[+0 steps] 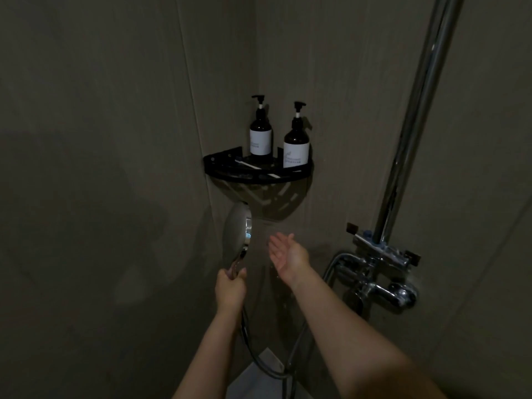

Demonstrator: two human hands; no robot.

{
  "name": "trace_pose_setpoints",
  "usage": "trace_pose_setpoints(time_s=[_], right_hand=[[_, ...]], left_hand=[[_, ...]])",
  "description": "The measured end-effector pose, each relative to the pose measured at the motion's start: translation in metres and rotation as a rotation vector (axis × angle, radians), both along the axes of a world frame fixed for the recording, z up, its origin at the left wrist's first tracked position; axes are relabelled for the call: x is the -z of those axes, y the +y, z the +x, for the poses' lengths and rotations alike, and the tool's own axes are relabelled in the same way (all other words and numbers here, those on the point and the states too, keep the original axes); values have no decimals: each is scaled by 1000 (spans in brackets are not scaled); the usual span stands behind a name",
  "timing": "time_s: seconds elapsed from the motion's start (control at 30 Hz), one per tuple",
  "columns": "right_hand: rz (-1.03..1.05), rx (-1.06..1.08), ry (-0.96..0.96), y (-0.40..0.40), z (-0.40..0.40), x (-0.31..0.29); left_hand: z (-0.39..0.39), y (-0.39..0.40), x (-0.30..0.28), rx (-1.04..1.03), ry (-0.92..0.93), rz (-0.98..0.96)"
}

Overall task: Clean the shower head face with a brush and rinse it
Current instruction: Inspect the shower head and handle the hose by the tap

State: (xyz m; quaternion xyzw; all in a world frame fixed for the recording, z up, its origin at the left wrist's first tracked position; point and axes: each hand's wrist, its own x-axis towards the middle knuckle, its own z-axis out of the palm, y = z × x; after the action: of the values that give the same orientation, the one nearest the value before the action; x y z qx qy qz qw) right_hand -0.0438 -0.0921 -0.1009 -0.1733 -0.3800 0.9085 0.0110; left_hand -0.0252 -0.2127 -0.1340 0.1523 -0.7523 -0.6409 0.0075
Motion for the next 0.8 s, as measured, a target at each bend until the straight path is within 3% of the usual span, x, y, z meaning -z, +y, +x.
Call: trace_pose_setpoints(time_s=[0.27,0.43,0.57,0.73,0.8], right_hand=[[-28,27,62,8,1,0],[65,52,77,19,3,2],[279,82,-197,44,10,36],[697,-237,-617,76,50,100],[876,-337,-704,83,60,109]], left_hand=[[-1,12,-3,24,26,14],[-1,17,-1,67,-1,38],[-1,19,-1,23,24,45],[-4,23,-1,-25,63,44],[-5,26,-2,-25,64,39]])
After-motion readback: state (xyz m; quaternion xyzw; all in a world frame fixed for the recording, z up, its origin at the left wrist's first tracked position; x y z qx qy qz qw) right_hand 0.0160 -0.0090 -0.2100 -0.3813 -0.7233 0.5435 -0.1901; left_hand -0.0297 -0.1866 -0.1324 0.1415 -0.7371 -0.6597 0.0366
